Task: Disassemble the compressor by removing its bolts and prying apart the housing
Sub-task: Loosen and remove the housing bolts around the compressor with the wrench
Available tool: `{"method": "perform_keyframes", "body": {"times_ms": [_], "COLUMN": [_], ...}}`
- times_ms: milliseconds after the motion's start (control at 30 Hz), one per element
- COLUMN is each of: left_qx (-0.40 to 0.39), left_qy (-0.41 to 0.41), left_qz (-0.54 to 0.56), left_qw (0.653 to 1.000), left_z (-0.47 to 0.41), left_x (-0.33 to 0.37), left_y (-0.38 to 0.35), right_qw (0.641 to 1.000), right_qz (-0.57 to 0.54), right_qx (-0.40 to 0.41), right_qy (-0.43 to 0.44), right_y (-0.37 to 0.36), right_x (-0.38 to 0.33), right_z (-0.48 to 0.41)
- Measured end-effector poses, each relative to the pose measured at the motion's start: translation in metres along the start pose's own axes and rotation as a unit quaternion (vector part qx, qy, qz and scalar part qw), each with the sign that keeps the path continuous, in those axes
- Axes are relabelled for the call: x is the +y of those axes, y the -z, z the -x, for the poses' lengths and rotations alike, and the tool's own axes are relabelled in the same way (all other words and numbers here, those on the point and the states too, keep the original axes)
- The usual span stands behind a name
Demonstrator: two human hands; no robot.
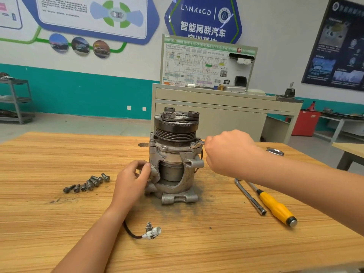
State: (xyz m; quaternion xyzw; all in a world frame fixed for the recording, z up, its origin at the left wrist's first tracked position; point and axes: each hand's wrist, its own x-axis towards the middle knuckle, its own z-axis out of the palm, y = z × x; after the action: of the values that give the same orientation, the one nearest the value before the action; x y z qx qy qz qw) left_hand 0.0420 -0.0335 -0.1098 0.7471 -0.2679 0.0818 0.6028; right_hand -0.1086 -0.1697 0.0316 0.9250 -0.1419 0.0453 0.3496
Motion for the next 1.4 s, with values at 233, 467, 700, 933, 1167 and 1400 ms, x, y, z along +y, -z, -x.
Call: {"method": "perform_keyframes", "body": {"times_ms": [233,467,700,933,1167,1400], "left_qx": [-0.005,-0.010,-0.012,-0.010,-0.010,-0.014], "left_qy": [0.006,0.006,0.006,0.003,0.000,0.003], "left_qz": [0.011,0.011,0.015,0.009,0.008,0.010], "left_qw": [1.000,1.000,1.000,1.000,1.000,1.000], "left_z": [-0.001,-0.003,-0.003,-0.003,-0.002,-0.003], "left_x": [0.000,-0.001,-0.002,-0.001,0.000,-0.003], "left_y": [0.000,-0.001,-0.001,-0.002,-0.002,-0.002], "right_qw": [0.997,0.998,0.977,0.953,0.977,0.988], "right_qz": [0.075,0.062,-0.153,-0.264,-0.167,-0.117], "right_qx": [-0.003,0.017,0.138,0.110,0.033,0.000], "right_qy": [0.022,0.008,-0.053,-0.099,-0.126,-0.099], "right_y": [-0.015,-0.023,-0.050,-0.034,-0.034,-0.022], "right_x": [0.014,0.028,0.026,0.035,0.024,0.018], "right_z": [-0.006,-0.037,-0.045,0.016,0.004,-0.007]}}
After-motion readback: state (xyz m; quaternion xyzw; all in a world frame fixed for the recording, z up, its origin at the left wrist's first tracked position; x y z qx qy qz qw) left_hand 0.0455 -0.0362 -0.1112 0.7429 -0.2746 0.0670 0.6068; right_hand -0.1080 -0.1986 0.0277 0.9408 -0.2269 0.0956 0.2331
